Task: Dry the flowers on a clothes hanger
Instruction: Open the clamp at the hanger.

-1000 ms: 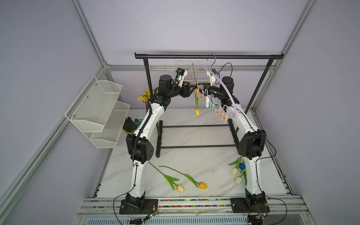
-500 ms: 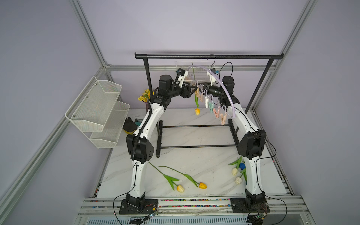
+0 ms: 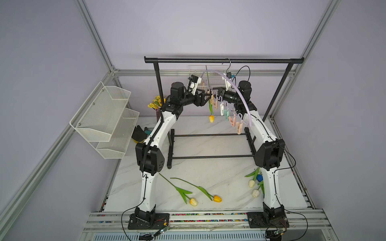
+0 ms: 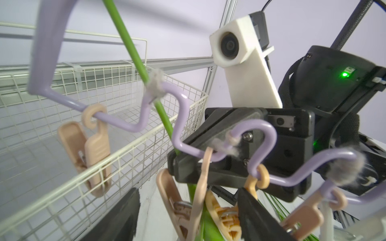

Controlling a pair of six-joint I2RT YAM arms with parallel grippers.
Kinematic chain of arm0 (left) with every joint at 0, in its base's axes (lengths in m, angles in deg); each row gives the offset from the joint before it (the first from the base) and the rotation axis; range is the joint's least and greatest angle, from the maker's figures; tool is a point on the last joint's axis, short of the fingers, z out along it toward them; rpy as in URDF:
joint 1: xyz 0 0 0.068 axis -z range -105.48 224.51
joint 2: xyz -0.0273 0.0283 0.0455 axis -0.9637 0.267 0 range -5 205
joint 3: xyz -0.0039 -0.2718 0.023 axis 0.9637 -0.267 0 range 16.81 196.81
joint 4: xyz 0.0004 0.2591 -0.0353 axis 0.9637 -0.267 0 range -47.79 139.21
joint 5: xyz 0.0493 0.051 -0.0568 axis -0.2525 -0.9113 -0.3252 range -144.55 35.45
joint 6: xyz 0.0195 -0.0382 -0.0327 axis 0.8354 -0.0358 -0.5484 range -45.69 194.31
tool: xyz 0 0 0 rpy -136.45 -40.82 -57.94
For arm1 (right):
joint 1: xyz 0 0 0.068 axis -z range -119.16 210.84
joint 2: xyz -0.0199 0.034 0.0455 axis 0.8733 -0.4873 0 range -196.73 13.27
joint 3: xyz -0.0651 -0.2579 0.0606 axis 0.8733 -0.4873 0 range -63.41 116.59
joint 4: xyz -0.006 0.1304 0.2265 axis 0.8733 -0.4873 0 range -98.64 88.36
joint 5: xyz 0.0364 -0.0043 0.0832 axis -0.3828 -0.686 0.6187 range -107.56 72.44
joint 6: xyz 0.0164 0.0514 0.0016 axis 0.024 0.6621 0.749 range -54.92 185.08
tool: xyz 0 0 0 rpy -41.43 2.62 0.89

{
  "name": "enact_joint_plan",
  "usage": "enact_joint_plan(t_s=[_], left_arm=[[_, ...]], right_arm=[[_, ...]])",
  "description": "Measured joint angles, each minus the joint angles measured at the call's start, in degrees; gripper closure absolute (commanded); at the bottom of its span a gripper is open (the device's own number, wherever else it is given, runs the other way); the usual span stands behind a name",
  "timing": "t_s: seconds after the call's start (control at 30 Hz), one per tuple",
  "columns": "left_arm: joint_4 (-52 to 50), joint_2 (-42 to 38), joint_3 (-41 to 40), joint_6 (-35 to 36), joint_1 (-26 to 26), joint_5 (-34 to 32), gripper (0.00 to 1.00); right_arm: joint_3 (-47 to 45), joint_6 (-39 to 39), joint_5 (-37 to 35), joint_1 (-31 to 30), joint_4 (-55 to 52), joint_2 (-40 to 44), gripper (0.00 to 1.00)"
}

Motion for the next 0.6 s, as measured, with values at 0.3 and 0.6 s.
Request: enact_joint_plan(t_s=[0.3,0.6], left_arm=[[2.05,-1.46,-3.98,-1.9,0.0,1.27,0.3],[2.69,-4.28,-5.97,-3.3,-0.07,1.53,0.31]], right_arm=[[0.0,1.18,2.36,-0.63,0.72,-0.59,1.0],[-0.22,1.38,3.26,-1.01,1.46,-0.61,1.0]])
